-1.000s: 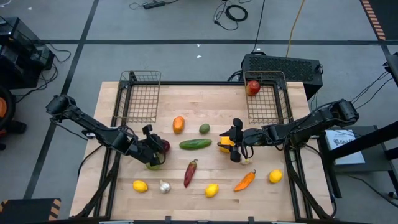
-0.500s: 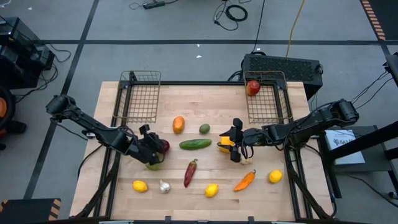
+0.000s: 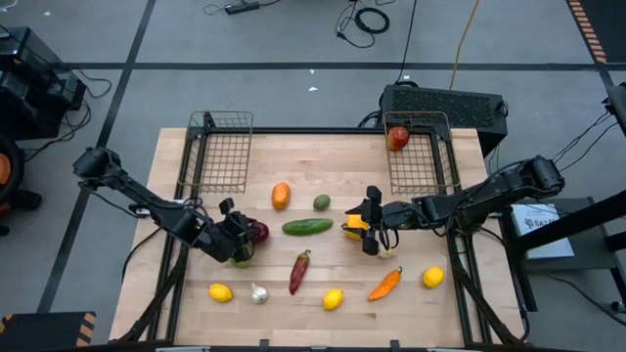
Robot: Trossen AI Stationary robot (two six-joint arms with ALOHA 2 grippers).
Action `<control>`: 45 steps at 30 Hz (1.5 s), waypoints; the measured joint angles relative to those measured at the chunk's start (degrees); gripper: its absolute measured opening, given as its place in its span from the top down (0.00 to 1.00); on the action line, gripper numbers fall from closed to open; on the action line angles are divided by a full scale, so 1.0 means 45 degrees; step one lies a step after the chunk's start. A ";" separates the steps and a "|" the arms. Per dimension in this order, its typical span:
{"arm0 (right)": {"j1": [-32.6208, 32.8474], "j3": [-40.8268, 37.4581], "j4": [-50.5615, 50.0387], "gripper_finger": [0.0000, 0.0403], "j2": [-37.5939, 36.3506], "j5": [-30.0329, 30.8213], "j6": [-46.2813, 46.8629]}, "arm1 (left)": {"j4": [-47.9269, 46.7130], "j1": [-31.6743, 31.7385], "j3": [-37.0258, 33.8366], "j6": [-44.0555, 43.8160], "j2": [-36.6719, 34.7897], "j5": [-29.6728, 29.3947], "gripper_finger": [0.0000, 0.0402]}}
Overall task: Sort produce into baskets
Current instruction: Put the left red apple into the right wire basket
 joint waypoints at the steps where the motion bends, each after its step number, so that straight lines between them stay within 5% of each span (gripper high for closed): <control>1: 0.0000 0.0000 0.0001 0.47 0.0000 0.0000 0.0000 | 0.0018 0.0000 0.0022 0.0139 -0.0079 -0.0001 0.65; 30: -0.0005 0.0000 0.0016 0.47 0.0000 0.0000 0.0002 | 0.2651 0.0029 -0.1182 0.1891 -0.0427 0.0524 0.65; 45: -0.0005 0.0000 0.0021 0.47 0.0000 0.0005 0.0005 | 0.4089 0.0029 -0.2154 0.1536 -0.0439 0.0613 0.86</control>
